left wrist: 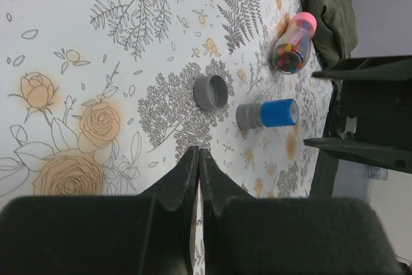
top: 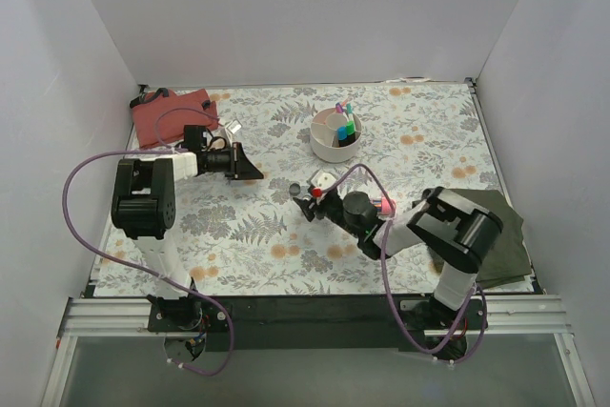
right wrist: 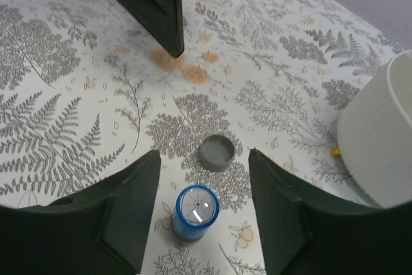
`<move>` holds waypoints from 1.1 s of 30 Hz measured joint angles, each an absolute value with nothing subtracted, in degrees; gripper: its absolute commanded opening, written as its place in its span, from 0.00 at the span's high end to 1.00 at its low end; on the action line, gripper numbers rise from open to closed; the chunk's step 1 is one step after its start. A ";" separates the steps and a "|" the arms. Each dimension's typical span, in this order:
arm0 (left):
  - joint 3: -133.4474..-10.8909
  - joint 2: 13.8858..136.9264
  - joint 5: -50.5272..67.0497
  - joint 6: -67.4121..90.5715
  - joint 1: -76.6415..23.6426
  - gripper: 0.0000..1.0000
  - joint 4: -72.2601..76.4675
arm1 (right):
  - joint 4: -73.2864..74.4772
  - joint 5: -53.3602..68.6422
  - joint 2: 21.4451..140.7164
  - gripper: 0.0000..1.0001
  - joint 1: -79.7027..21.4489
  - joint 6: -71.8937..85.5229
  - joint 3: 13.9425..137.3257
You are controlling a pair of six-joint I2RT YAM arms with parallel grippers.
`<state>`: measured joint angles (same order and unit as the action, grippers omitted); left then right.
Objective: Sort the stationery into containers
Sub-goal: Place the stationery at the center of the board.
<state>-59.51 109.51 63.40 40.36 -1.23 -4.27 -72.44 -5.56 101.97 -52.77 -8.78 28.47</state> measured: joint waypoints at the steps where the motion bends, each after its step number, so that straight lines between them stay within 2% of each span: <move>1: -59.66 109.03 63.22 39.51 -1.23 0.97 -5.63 | -70.72 -5.39 100.33 0.25 -52.80 -9.69 29.47; 5: -61.56 106.26 61.34 33.69 -1.23 0.93 -13.87 | -58.06 -0.36 94.17 0.22 -51.96 -12.27 36.47; 7: -62.48 104.20 59.86 29.69 -1.23 0.87 -18.35 | -48.07 5.93 92.31 0.26 -50.59 -12.73 42.65; 8: -62.76 103.22 59.00 28.10 -1.23 0.83 -20.29 | -42.13 9.93 92.09 0.28 -49.43 -13.15 46.72; 9: -63.05 102.35 58.28 26.85 -1.21 0.71 -22.00 | -35.46 13.85 92.40 0.31 -48.10 -13.69 51.79; 14: -62.65 98.70 52.75 25.56 -0.67 0.51 -26.55 | 1.21 29.93 101.03 0.31 -41.01 -25.61 82.02; 16: -61.34 97.41 50.52 26.79 -0.47 0.45 -26.28 | 16.40 32.62 106.94 0.30 -39.11 -33.52 93.76; 18: -59.90 96.51 47.97 29.19 -0.05 0.39 -25.43 | 27.64 34.20 111.26 0.30 -37.95 -41.30 100.03; 22: -58.85 96.44 43.48 32.60 1.17 0.39 -23.90 | 48.62 35.90 115.68 0.29 -36.25 -55.88 101.36; 25: -59.42 96.73 41.32 33.39 2.52 0.39 -23.49 | 58.28 36.40 116.88 0.28 -35.33 -63.51 101.67; 33: -63.86 100.84 38.85 34.30 7.49 0.39 -23.38 | 66.32 36.82 116.95 0.32 -34.92 -73.34 104.51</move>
